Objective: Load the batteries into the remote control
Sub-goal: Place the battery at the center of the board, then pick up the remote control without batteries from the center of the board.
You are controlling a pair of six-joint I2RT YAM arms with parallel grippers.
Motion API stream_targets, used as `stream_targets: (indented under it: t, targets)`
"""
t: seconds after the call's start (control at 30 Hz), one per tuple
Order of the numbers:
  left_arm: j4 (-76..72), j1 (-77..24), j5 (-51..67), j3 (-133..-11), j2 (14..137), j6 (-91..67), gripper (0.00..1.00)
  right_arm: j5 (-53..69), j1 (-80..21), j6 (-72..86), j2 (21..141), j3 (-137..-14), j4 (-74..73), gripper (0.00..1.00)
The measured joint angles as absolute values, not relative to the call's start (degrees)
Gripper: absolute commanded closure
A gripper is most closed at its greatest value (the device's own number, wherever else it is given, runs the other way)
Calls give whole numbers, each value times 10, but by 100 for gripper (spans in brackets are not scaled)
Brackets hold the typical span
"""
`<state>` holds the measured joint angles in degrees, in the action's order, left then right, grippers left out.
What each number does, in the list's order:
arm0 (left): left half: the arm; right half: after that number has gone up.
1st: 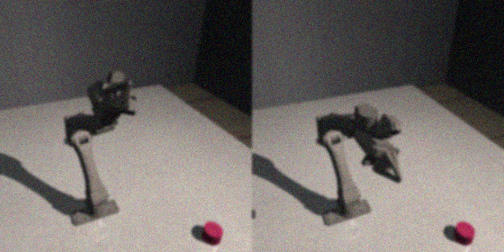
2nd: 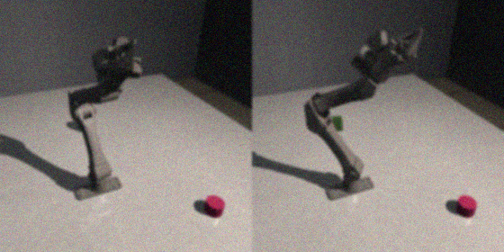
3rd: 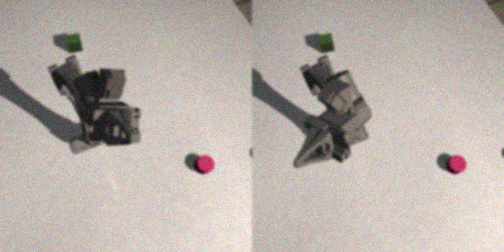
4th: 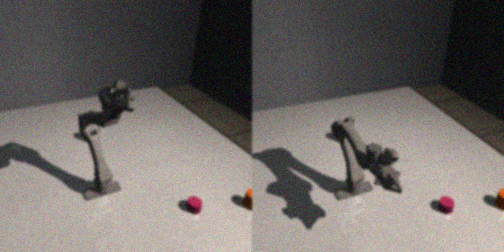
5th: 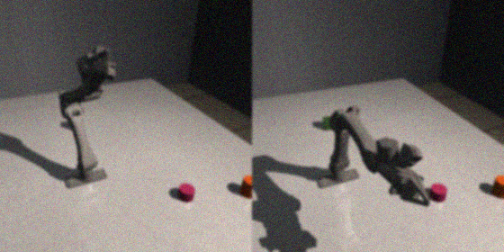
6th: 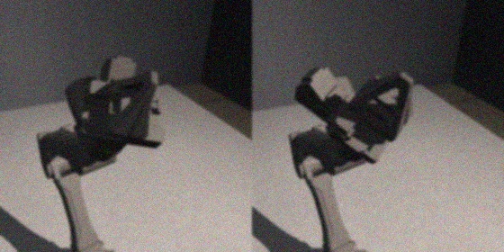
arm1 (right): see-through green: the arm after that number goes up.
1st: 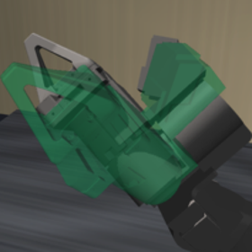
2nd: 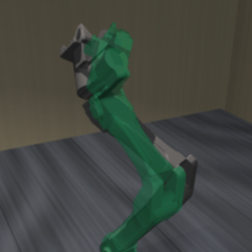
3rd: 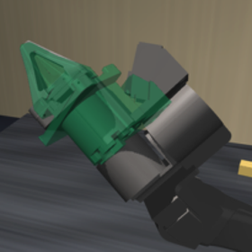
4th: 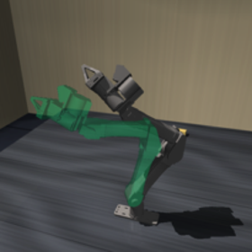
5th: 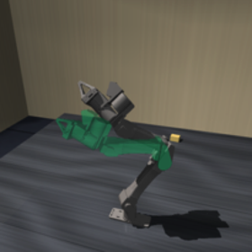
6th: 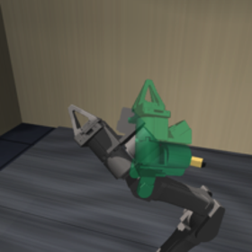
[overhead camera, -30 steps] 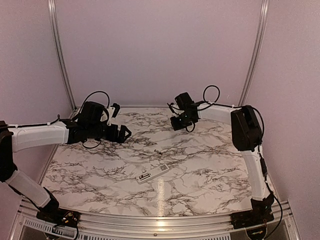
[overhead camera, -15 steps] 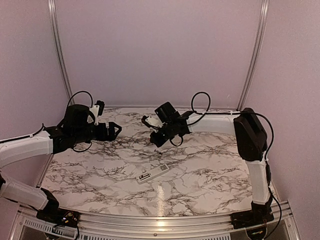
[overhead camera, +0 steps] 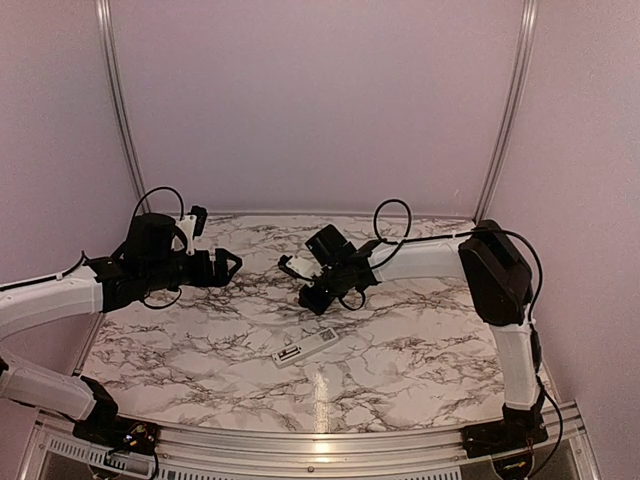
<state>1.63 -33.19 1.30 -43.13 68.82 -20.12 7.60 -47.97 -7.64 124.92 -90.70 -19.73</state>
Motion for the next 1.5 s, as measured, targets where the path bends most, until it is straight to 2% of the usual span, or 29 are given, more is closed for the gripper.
stream_targets:
  t: [0.1, 0.33, 0.67, 0.9, 1.07, 1.1, 1.3, 1.5]
  targets:
    - [19, -332, 15, -429, 689, -201, 1, 83, -481, -78, 1250, -906, -190, 76]
    - [27, -332, 14, -429, 697, -197, 1, 96, -484, -77, 1251, -897, -180, 73]
    - [43, -332, 15, -430, 699, -189, 1, 109, -486, -76, 1251, -897, -176, 59]
    - [71, -334, 40, -430, 707, -187, 2, 104, -486, -68, 1221, -875, -171, 30]
    - [103, -369, 54, -430, 708, -175, 5, 89, -471, -54, 1110, -812, -152, 11]
    - [109, -379, 55, -430, 710, -172, 5, 88, -464, -48, 1082, -801, -143, 2]
    - [154, -466, 45, -456, 781, -139, 7, 105, -383, 12, 922, -708, -67, 1]
    - [189, -515, 37, -490, 861, -102, 12, 133, -329, 61, 814, -597, -7, 1]
